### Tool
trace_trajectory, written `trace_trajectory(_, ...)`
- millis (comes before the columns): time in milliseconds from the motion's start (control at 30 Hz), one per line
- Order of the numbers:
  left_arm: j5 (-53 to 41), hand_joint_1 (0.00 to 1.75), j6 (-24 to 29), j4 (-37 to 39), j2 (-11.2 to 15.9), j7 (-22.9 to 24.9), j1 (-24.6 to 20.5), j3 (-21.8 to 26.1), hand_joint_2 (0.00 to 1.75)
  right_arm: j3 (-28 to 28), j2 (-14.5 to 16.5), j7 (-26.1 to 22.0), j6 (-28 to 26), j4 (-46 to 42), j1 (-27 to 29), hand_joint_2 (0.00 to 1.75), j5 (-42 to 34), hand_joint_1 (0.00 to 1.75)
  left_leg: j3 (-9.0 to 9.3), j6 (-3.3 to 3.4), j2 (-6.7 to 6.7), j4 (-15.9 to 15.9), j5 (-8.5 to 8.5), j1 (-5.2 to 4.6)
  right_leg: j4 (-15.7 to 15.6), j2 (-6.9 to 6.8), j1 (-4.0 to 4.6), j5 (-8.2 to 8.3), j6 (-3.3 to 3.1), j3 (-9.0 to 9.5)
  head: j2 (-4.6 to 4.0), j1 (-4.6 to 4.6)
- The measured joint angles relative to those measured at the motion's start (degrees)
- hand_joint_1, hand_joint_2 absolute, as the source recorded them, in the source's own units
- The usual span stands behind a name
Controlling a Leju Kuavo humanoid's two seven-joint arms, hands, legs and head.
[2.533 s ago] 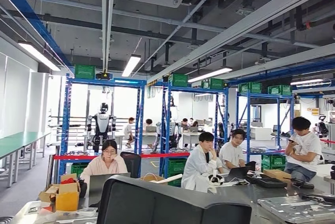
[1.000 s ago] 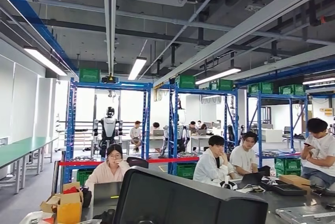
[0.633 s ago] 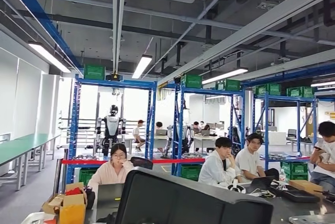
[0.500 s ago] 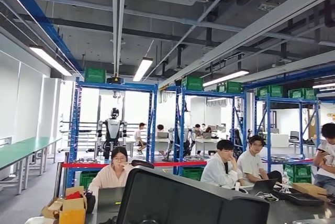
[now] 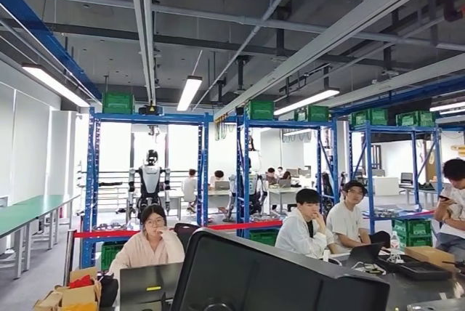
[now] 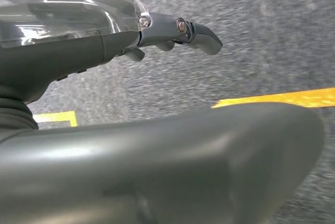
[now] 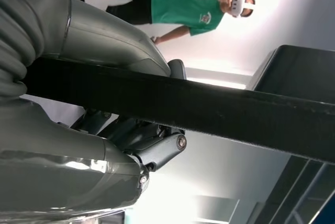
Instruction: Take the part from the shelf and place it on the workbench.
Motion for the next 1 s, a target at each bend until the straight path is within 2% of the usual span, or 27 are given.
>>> trace_trajectory(67, 0.0, 0.00, 0.0, 0.0, 0.0, 0.0, 0.1, 0.0, 1.75, 0.0, 0.0, 0.0, 0.0, 0.1, 0.0, 1.75, 0.0, 1.75, 0.11, 0.53, 0.19, -4.8, 6.39, -0.32, 0.0, -0.01, 0.09, -1.69, 0.53, 1.77, 0.00, -0.03)
trace_trajectory(100, -0.1, 0.00, 0.0, 0.0, 0.0, 0.0, 0.2, 0.1, 1.75, 0.0, 0.0, 0.0, 0.0, 0.1, 0.0, 1.75, 0.0, 1.75, 0.10, 0.89, 0.27, -6.0, 8.47, -0.53, -0.1, 0.02, 0.06, -2.26, 0.87, 2.29, 0.00, -0.03)
trace_trajectory(133, -0.1, 0.00, 0.0, 0.0, 0.1, 0.0, 0.1, 0.1, 1.75, 0.0, 0.1, 0.1, 0.0, 0.1, 0.0, 1.75, 0.0, 1.75, 0.16, 1.23, 0.30, -6.4, 8.83, -0.75, -0.1, 0.07, 0.05, -2.40, 1.30, 2.57, 0.01, -0.04)
trace_trajectory(200, -0.3, 0.00, 0.0, -0.1, 0.2, -0.1, 0.0, 0.1, 1.75, -0.1, 0.2, 0.1, 0.0, -0.1, 0.0, 1.75, 0.1, 1.75, 1.13, 2.00, 0.18, -6.9, 8.05, -0.71, 1.3, 0.11, -0.04, -1.72, 2.16, 2.17, 0.01, -0.02)
trace_trajectory(233, -0.3, 0.00, 0.0, -0.1, 0.2, -0.1, 0.0, 0.1, 1.75, -0.1, 0.2, 0.1, 0.0, -0.1, -0.1, 1.75, 0.2, 1.75, 1.97, 2.31, 0.11, -7.3, 7.58, -0.58, 3.5, 0.07, -0.04, -1.05, 2.52, 1.12, 0.01, -0.02)
trace_trajectory(267, -0.4, 0.00, 0.0, -0.1, 0.3, -0.2, 0.0, 0.1, 1.75, -0.2, 0.2, 0.1, 0.0, -0.1, -0.2, 1.75, 0.5, 1.75, 2.98, 2.54, 0.01, -7.7, 7.08, -0.42, 6.6, 0.03, -0.08, -0.80, 2.83, -0.64, 0.00, -0.03)
trace_trajectory(300, -0.4, 0.00, 0.0, -0.1, 0.3, -0.2, 0.0, 0.1, 1.75, -0.2, 0.1, 0.2, -0.1, -0.1, -0.3, 1.75, 1.0, 1.75, 4.03, 2.68, -0.10, -8.1, 6.46, -0.34, 10.2, -0.01, -0.17, -1.25, 3.06, -3.05, 0.00, -0.03)
trace_trajectory(367, -0.6, 0.00, 0.0, -0.2, 0.3, -0.1, -0.1, 0.1, 1.75, -0.2, 0.0, 0.1, -0.3, 0.0, -0.5, 1.75, 2.2, 1.75, 6.05, 2.78, -0.60, -8.5, 5.05, -0.23, 15.9, -0.02, -0.36, -4.46, 3.31, -8.31, 0.00, -0.04)
trace_trajectory(400, -0.6, 0.00, 0.0, -0.2, 0.3, -0.1, -0.1, 0.1, 1.75, -0.2, -0.1, 0.0, -0.5, 0.0, -0.5, 1.75, 2.7, 1.75, 7.11, 2.73, -1.00, -8.5, 4.23, -0.18, 16.8, -0.01, -0.41, -6.34, 3.36, -10.26, 0.00, -0.04)
trace_trajectory(433, -0.7, 0.00, 0.0, -0.2, 0.3, -0.1, -0.1, 0.1, 1.75, -0.1, -0.2, -0.1, -0.6, 0.0, -0.5, 1.75, 3.1, 1.75, 8.26, 2.67, -1.51, -8.6, 3.36, -0.12, 16.3, 0.01, -0.43, -7.43, 3.34, -11.53, 0.00, -0.04)
trace_trajectory(467, -0.7, 0.00, -0.1, -0.2, 0.3, -0.1, -0.1, 0.1, 1.75, -0.1, -0.2, -0.2, -0.6, 0.1, -0.6, 1.75, 3.2, 1.75, 9.54, 2.60, -2.09, -8.6, 2.43, -0.04, 14.4, 0.13, -0.43, -7.02, 3.31, -12.17, 0.00, -0.04)
trace_trajectory(500, -0.7, 0.00, -0.1, -0.2, 0.3, -0.2, -0.1, 0.1, 1.75, -0.1, -0.3, -0.3, -0.6, 0.1, -0.7, 1.75, 3.2, 1.75, 10.80, 2.51, -2.67, -8.6, 1.45, 0.07, 11.4, 0.55, -0.38, -4.41, 3.26, -12.44, 0.00, -0.04)
trace_trajectory(567, -0.7, 0.00, -0.1, -0.2, 0.2, -0.2, -0.3, 0.1, 1.75, 0.0, -0.5, -0.4, -0.6, 0.2, -0.7, 1.75, 3.0, 1.75, 12.80, 2.21, -3.79, -8.8, -0.17, 0.32, 5.6, 1.96, -0.22, 4.23, 3.12, -12.89, 0.00, 0.00)
trace_trajectory(600, -0.7, 0.00, -0.1, -0.2, 0.1, -0.2, -0.4, 0.1, 1.75, 0.0, -0.6, -0.5, -0.6, 0.3, -0.7, 1.75, 3.0, 1.75, 13.27, 1.91, -4.25, -9.1, -0.73, 0.44, 3.8, 2.50, -0.02, 7.43, 2.93, -13.02, 0.00, 0.01)
trace_trajectory(633, -0.7, 0.00, -0.1, -0.2, 0.0, -0.2, -0.5, 0.1, 1.75, 0.0, -0.8, -0.6, -0.6, 0.3, -0.8, 1.75, 3.0, 1.75, 13.70, 1.62, -4.59, -9.6, -0.91, 0.58, 2.9, 2.74, 0.15, 8.90, 2.63, -13.07, 0.01, 0.02)
trace_trajectory(700, -0.8, 0.00, -0.1, -0.2, 0.0, -0.3, -0.3, 0.1, 1.75, 0.0, -0.8, -0.7, -0.6, 0.2, -1.0, 1.75, 2.8, 1.75, 14.18, 0.98, -4.76, -10.4, -0.18, 0.72, 1.5, 2.48, 0.33, 8.36, 1.72, -12.01, 0.04, -0.02)
trace_trajectory(733, -0.8, 0.00, -0.1, -0.2, 0.0, -0.3, -0.3, 0.1, 1.75, 0.0, -0.7, -0.7, -0.7, 0.0, -1.1, 1.75, 2.6, 1.75, 14.18, 0.81, -4.21, -9.8, 0.55, 0.70, 0.5, 2.37, 0.24, 8.11, 1.32, -10.94, 0.05, -0.03)
trace_trajectory(767, -0.9, 0.00, -0.1, -0.2, -0.1, -0.3, -0.4, 0.1, 1.75, 0.0, -0.6, -0.8, -0.7, 0.0, -1.1, 1.75, 2.4, 1.75, 13.32, 0.68, -3.36, -8.0, 1.26, 0.59, -0.4, 2.18, 0.15, 7.76, 0.96, -9.67, 0.05, -0.03)
trace_trajectory(800, -0.9, 0.00, -0.2, -0.2, -0.1, -0.4, -0.7, 0.1, 1.75, 0.0, -0.5, -0.8, -0.7, -0.1, -1.2, 1.75, 2.2, 1.75, 11.67, 0.61, -2.40, -5.3, 1.46, 0.44, -1.2, 1.98, 0.07, 7.36, 0.72, -8.36, 0.04, -0.02)
trace_trajectory(833, -0.9, 0.00, -0.2, -0.2, -0.1, -0.4, -0.8, 0.1, 1.75, 0.0, -0.5, -0.8, -0.7, 0.0, -1.1, 1.75, 2.1, 1.75, 9.16, 0.59, -1.44, -1.8, 1.02, 0.30, -1.7, 1.75, 0.04, 6.79, 0.53, -7.20, 0.03, -0.02)
trace_trajectory(900, -0.9, 0.00, -0.1, -0.2, -0.1, -0.4, -0.9, 0.1, 1.75, 0.0, -0.5, -0.7, -0.7, 0.0, -1.0, 1.75, 2.0, 1.75, 3.67, 0.45, -0.68, 3.6, -2.02, 0.13, -2.0, 1.43, 0.03, 5.29, 0.32, -5.18, 0.02, -0.02)
trace_trajectory(933, -0.9, 0.00, -0.1, -0.2, -0.1, -0.4, -0.7, 0.1, 1.75, 0.0, -0.5, -0.7, -0.6, 0.0, -1.0, 1.75, 2.0, 1.75, 1.61, 0.35, -0.54, 4.6, -3.71, 0.14, -2.1, 1.39, 0.01, 4.34, 0.30, -4.01, 0.02, -0.02)
trace_trajectory(967, -0.9, 0.00, -0.1, -0.2, -0.1, -0.4, -0.6, 0.1, 1.75, 0.0, -0.5, -0.7, -0.6, 0.0, -0.9, 1.75, 2.0, 1.75, 0.26, 0.28, -0.43, 4.1, -4.54, 0.19, -2.1, 1.39, 0.00, 3.30, 0.34, -2.63, 0.01, -0.02)
trace_trajectory(1000, -0.9, 0.00, -0.1, -0.2, -0.1, -0.4, -0.6, 0.1, 1.75, 0.0, -0.5, -0.7, -0.6, 0.0, -0.9, 1.75, 1.9, 1.75, -0.49, 0.21, -0.33, 2.3, -3.71, 0.25, -2.1, 1.37, 0.00, 2.13, 0.47, -1.05, 0.01, -0.02)
